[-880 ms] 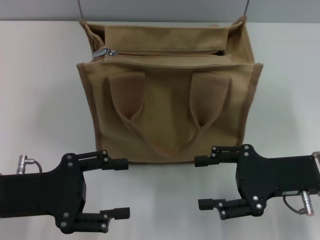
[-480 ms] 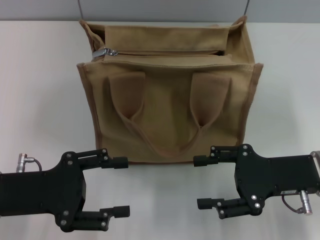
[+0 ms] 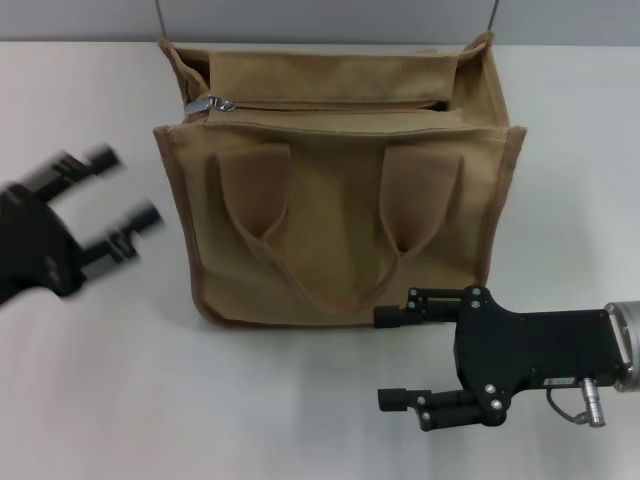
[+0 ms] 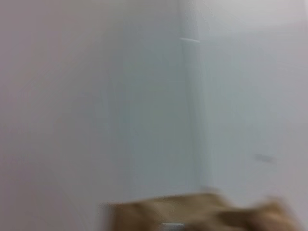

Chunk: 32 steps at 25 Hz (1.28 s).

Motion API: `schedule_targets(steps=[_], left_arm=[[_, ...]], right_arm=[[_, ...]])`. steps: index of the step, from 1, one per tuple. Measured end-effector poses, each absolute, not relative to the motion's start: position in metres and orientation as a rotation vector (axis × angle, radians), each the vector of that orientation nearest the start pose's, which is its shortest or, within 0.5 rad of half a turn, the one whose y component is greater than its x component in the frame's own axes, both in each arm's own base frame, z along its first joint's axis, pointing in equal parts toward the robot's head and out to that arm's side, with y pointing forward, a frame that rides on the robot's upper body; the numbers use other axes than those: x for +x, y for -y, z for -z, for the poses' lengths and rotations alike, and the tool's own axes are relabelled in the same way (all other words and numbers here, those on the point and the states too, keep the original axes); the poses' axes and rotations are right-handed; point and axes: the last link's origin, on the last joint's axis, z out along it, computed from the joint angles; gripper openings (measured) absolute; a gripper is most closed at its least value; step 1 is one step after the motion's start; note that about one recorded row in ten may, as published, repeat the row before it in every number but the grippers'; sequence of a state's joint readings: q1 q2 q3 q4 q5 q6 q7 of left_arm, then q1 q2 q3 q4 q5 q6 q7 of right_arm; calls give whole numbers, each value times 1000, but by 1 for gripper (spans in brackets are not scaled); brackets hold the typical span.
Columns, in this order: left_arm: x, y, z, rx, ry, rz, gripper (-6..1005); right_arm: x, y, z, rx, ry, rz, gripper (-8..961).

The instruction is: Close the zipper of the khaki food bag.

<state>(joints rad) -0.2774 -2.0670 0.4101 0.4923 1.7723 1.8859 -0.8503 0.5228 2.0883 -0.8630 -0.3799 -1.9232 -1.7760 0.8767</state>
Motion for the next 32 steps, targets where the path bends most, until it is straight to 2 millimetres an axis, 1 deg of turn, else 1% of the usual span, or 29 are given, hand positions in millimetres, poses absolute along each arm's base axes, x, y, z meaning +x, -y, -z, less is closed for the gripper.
schedule_targets(steps=[2,3,4,7,10,14,16,19,22,26,32], left_arm=[[-325,-246,-50,-2143,350,1059,756],[-325,-246,-50,-2143,350,1059,756],[-332,-250,-52,-2108,384,1014,756],[-335,-256,-48,-2113,407,974,757],[-329,-266,-38,-2176,401,949,757],[-309,-283,-17,-2329,346,923,756],[-302,-289,-13,-2347,327,938,756],[-294,-299,-11,-2329,332,969,756],[-292,-306,-15,-2272,344,999,757],[-290,-308,-18,-2221,355,1035,757],[-289,-309,-17,-2206,360,1050,756]], right_arm=[[244,-259,56,-2996,-111,-1014,741],[244,-259,57,-2995,-108,-1015,741],[244,-258,58,-2993,-102,-1019,741],[242,-258,61,-2980,-93,-1039,741],[242,-258,61,-2971,-99,-1046,741],[242,-256,63,-2969,-115,-1058,741],[242,-256,63,-2967,-117,-1059,741],[243,-255,64,-2966,-129,-1068,742],[243,-252,66,-2963,-124,-1077,742],[245,-248,67,-2957,-133,-1085,742],[246,-246,69,-2959,-154,-1095,742]])
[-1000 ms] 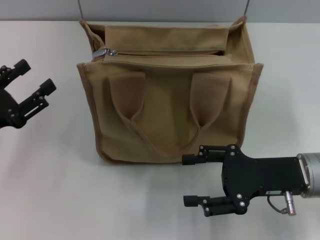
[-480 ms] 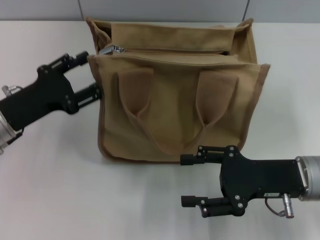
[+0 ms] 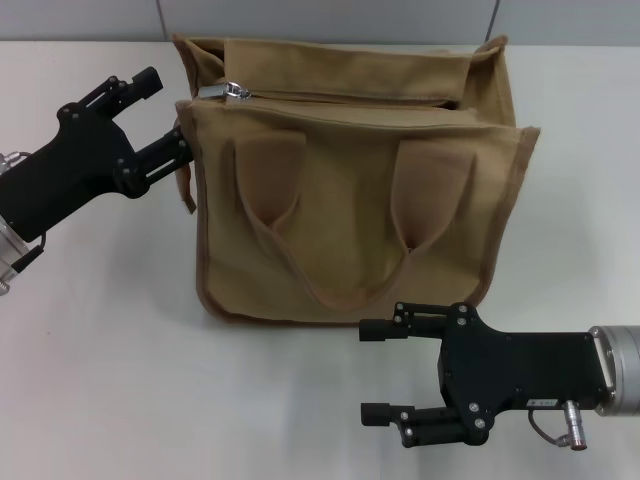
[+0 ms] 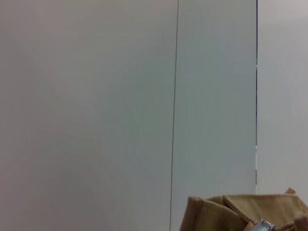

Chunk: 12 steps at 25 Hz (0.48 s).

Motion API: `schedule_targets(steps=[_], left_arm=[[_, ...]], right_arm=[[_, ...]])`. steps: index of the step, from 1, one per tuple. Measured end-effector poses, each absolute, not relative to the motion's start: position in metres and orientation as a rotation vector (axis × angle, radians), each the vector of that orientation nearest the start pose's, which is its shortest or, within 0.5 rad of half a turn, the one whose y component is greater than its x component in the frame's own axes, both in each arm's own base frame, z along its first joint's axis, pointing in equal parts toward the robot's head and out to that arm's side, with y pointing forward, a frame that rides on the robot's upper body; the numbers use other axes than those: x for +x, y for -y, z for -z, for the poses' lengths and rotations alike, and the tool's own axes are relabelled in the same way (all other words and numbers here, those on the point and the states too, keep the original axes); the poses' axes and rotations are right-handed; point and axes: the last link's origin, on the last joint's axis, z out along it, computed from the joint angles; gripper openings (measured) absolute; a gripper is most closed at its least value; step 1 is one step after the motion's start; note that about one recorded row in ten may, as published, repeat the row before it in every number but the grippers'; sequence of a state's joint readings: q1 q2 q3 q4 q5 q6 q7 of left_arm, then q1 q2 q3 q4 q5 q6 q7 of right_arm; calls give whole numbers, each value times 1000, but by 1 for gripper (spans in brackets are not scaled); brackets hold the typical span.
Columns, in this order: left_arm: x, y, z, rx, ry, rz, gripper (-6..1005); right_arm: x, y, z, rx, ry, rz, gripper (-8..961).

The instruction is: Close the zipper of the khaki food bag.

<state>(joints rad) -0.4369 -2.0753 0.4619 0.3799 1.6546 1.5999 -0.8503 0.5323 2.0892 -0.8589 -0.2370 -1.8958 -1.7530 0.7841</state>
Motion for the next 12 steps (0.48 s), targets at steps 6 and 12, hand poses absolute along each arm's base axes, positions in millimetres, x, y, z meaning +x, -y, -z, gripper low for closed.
schedule_targets(steps=[6,12], left_arm=[[-290,-308,-17,-2199,366,1052,754],[-299,-310,-18,-2174,401,995,753]], right_arm=[[246,-245,69,-2959,-156,-1095,742],[246,-247,69,-2946,-162,-1092,742]])
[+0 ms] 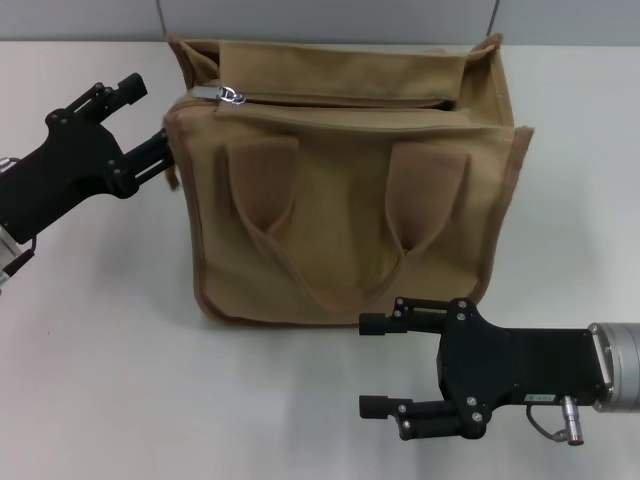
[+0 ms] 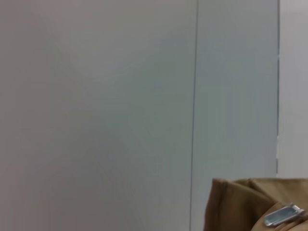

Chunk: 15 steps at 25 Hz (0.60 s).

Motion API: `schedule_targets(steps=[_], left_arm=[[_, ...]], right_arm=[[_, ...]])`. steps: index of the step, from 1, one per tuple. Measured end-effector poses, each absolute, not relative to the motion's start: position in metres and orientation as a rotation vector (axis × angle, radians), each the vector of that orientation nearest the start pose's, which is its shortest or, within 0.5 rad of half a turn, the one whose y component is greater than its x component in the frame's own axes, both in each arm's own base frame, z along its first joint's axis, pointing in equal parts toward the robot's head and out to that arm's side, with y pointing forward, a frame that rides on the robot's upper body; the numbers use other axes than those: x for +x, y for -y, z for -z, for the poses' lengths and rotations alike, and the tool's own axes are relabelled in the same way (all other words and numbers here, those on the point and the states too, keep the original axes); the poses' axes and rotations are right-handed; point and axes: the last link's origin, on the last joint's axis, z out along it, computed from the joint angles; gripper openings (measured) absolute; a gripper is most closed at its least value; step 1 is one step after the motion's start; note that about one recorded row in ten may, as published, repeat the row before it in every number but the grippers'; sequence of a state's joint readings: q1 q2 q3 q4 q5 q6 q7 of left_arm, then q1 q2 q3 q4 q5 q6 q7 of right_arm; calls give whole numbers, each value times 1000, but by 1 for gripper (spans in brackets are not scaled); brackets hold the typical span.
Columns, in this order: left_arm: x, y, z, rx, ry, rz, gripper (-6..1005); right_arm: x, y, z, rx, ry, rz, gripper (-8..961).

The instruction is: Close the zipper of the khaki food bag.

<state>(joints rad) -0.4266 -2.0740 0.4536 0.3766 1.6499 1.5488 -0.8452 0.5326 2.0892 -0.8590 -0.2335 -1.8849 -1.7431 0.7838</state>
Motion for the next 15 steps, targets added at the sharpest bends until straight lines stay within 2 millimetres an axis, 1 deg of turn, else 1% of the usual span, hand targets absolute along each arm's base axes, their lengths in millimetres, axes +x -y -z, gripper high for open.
schedule_targets(steps=[4,7,15], left_arm=[[-301,-310,-18,-2165,411,988,752],[-302,-311,-19,-2155,419,993,733],[-296,-307,-19,-2173,385,1027,683]], right_arm=[[245,-248,70,-2944,-166,-1092,742],[245,-249,70,-2935,-168,-1097,742],[245,-249,70,-2930,-170,-1092,742]])
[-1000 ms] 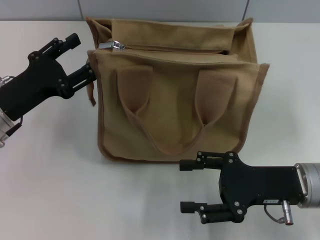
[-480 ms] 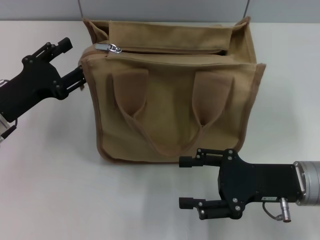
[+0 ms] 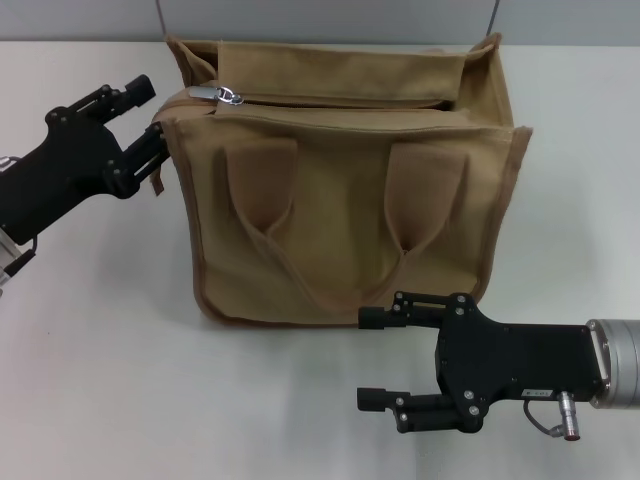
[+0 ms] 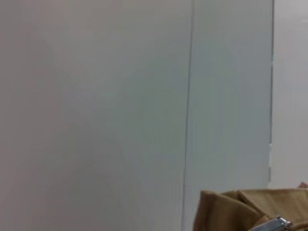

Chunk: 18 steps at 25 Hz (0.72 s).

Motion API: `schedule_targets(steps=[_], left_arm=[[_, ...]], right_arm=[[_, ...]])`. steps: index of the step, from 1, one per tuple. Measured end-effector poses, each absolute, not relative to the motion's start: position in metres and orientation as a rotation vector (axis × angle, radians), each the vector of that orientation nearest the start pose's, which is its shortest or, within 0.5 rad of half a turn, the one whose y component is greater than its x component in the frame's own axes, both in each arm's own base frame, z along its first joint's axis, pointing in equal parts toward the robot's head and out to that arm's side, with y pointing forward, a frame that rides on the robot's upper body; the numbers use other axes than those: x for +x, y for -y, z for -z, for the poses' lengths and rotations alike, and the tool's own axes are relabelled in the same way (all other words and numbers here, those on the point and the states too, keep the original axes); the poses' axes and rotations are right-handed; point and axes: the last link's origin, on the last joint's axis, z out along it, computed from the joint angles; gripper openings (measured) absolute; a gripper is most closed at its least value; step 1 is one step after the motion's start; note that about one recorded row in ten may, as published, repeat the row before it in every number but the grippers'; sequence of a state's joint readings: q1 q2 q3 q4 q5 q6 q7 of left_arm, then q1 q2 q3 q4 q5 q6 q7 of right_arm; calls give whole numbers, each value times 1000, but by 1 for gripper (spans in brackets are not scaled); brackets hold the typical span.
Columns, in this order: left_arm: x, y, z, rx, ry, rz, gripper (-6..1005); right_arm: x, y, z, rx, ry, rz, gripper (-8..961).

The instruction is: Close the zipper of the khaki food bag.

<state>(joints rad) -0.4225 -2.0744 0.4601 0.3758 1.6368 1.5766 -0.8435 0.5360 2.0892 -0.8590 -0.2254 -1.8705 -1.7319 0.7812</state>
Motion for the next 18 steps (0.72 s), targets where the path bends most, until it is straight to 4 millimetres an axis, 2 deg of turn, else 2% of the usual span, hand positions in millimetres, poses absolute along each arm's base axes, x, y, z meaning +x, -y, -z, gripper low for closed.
schedule_targets(steps=[6,10,14,18], left_arm=[[-294,-306,-20,-2167,365,1048,493],[-295,-306,-20,-2167,360,1040,268],[-295,-305,-19,-2164,368,1046,133],[-294,-305,-18,-2166,370,1055,118]], right_arm=[[244,-250,70,-2877,-129,-1118,741],[245,-250,70,-2867,-126,-1121,741],[244,-251,69,-2855,-129,-1131,741],[237,-252,65,-2769,-194,-1242,741]])
